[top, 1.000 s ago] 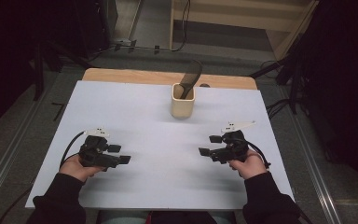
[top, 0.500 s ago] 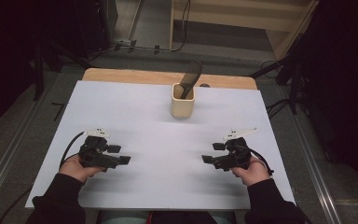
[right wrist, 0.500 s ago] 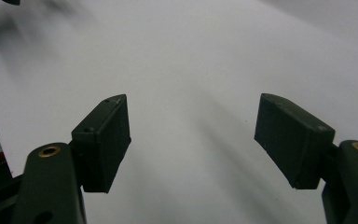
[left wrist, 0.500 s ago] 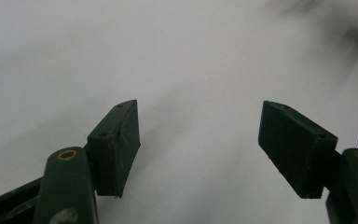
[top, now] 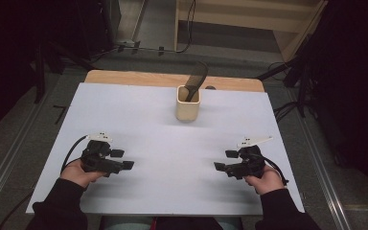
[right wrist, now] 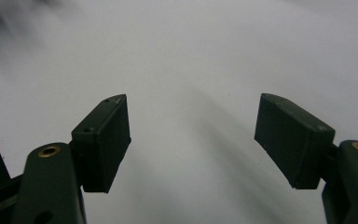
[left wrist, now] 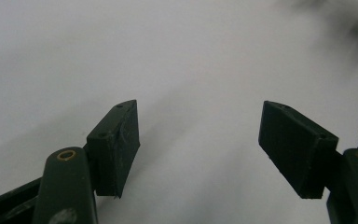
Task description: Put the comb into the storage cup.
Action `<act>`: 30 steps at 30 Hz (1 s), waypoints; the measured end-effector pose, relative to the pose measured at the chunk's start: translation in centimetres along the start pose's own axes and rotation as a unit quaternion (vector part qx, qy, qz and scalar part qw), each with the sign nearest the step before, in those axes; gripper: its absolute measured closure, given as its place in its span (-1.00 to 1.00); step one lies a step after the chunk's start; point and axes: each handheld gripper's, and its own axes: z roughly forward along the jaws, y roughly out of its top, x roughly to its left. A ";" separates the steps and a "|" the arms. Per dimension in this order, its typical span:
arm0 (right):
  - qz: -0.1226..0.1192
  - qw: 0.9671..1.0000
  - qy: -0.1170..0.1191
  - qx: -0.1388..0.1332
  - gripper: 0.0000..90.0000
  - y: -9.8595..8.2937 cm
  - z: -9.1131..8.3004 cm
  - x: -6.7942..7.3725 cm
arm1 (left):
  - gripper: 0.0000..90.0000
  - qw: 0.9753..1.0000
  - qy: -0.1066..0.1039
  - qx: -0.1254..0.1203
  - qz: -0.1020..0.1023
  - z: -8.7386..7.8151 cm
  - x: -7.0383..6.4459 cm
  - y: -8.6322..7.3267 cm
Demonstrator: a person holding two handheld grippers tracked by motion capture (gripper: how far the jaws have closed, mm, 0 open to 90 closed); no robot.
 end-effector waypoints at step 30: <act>0.012 1.000 -0.025 0.002 -0.45 -1.5 -1.3 -1.3 | -0.34 1.000 -0.003 0.004 0.002 -0.1 0.0 -0.2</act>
